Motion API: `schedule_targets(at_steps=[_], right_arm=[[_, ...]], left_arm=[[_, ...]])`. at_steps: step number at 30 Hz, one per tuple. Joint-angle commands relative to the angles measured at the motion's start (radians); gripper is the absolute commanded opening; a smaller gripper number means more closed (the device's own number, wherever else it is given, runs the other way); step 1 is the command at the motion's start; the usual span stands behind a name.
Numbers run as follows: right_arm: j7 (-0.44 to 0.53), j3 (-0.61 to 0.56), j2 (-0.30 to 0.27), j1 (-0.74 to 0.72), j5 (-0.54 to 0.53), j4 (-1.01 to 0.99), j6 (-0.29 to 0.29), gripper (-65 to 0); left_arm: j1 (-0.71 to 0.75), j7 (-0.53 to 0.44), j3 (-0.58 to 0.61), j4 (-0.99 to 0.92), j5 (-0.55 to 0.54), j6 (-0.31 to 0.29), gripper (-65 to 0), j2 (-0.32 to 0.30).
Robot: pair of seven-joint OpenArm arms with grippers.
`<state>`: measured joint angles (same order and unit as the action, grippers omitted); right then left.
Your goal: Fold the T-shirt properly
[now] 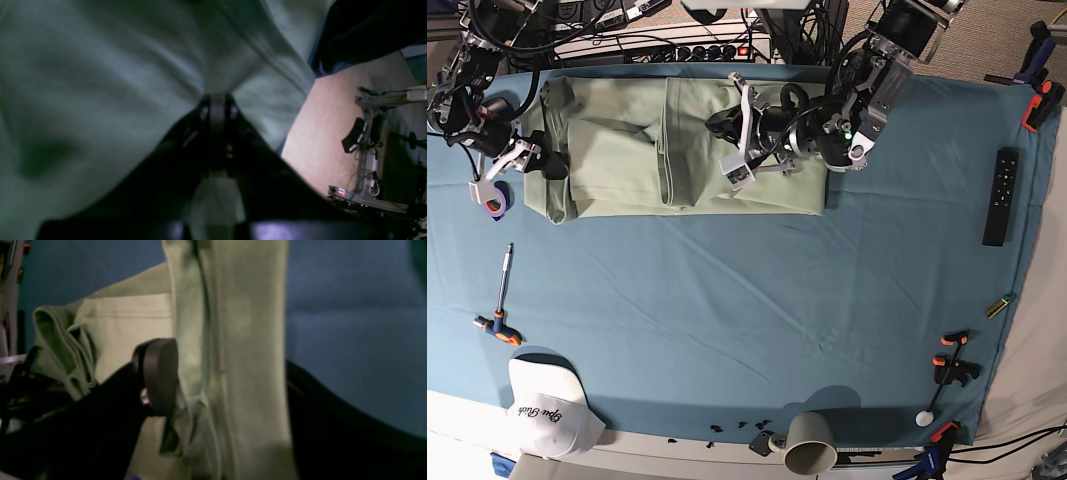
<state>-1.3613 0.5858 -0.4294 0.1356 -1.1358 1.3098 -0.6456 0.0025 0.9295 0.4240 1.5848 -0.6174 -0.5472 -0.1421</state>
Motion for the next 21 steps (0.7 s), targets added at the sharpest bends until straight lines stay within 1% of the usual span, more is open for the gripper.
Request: schedule_targets(at_steps=[1, 8, 10, 12, 15, 16, 21], right_arm=[[-0.035, -0.003, -0.014, 0.003, 0.016, 0.004, 0.002, -29.4], [-0.035, -0.003, -0.014, 0.003, 0.018, 0.004, -0.002, -30.2], [-0.035, -0.003, -0.014, 0.003, 0.018, 0.004, -0.002, -36.8], [-0.035, -0.003, -0.014, 0.002, 0.018, 0.004, -0.026, -44.5], [-0.035, -0.003, -0.013, 0.002, 0.018, 0.004, -0.040, -60.7], [-0.035, -0.003, -0.013, 0.002, 0.018, 0.004, -0.040, -65.0], [-0.035, -0.003, -0.013, 0.002, 0.018, 0.006, -0.040, -65.0]], left_arm=[[-0.011, -0.011, -0.001, 0.014, -0.002, -0.003, -65.0, 0.001], [-0.011, -0.012, -0.001, 0.014, -0.002, -0.003, -65.0, 0.001], [-0.011, -0.013, -0.001, 0.014, -0.002, -0.003, -65.0, 0.001], [-0.011, -0.014, -0.001, 0.014, -0.002, -0.003, -65.0, 0.001], [-0.011, -0.014, -0.001, 0.014, -0.003, -0.003, -65.0, 0.001], [-0.011, -0.014, -0.001, 0.014, -0.003, -0.003, -65.0, 0.001], [-0.014, -0.018, -0.005, 0.019, -0.003, -0.002, -65.0, 0.000]])
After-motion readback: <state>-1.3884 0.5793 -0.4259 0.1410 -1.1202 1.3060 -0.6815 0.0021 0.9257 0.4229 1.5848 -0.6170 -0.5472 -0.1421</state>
